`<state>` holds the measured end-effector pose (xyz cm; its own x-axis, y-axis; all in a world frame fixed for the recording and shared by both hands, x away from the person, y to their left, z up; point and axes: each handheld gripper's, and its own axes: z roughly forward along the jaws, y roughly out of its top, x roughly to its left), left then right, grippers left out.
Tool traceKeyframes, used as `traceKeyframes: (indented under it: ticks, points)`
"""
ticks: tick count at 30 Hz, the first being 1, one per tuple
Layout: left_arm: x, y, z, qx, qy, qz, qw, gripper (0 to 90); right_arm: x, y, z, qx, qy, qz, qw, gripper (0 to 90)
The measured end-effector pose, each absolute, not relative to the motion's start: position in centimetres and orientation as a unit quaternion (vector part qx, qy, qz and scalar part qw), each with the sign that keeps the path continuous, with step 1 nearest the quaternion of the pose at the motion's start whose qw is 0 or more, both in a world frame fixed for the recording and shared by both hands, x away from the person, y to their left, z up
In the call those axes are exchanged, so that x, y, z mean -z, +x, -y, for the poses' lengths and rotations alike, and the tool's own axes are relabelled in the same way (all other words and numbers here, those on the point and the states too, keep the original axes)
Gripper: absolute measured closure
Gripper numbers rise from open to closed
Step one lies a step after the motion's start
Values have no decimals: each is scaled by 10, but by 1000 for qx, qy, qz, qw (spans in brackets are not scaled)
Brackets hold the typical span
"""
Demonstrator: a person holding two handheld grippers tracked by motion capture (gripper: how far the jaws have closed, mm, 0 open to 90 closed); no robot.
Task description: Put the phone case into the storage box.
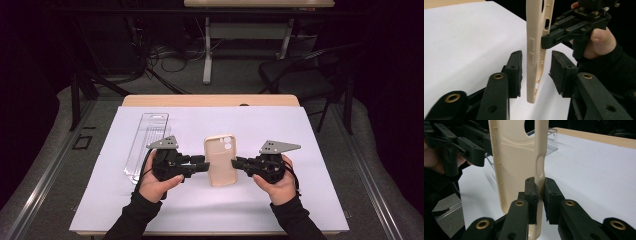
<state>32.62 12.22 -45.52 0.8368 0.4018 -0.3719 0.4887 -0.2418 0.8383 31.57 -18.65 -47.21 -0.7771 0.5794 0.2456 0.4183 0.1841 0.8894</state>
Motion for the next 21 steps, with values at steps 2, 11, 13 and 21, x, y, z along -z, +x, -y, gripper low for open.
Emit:
traceKeyframes:
  ticks: [2, 11, 13, 21]
  points:
    - [456, 327, -122, 45, 783, -287, 550, 578, 472, 316, 188, -549, 329, -765, 78, 825]
    - [459, 330, -121, 47, 785, -305, 537, 553, 473, 318, 192, -543, 343, -761, 92, 825]
    - [462, 332, -121, 50, 787, -312, 530, 552, 473, 318, 193, -542, 345, -761, 93, 825]
    - [460, 330, -119, 20, 791, -306, 530, 506, 474, 319, 195, -539, 355, -757, 106, 825]
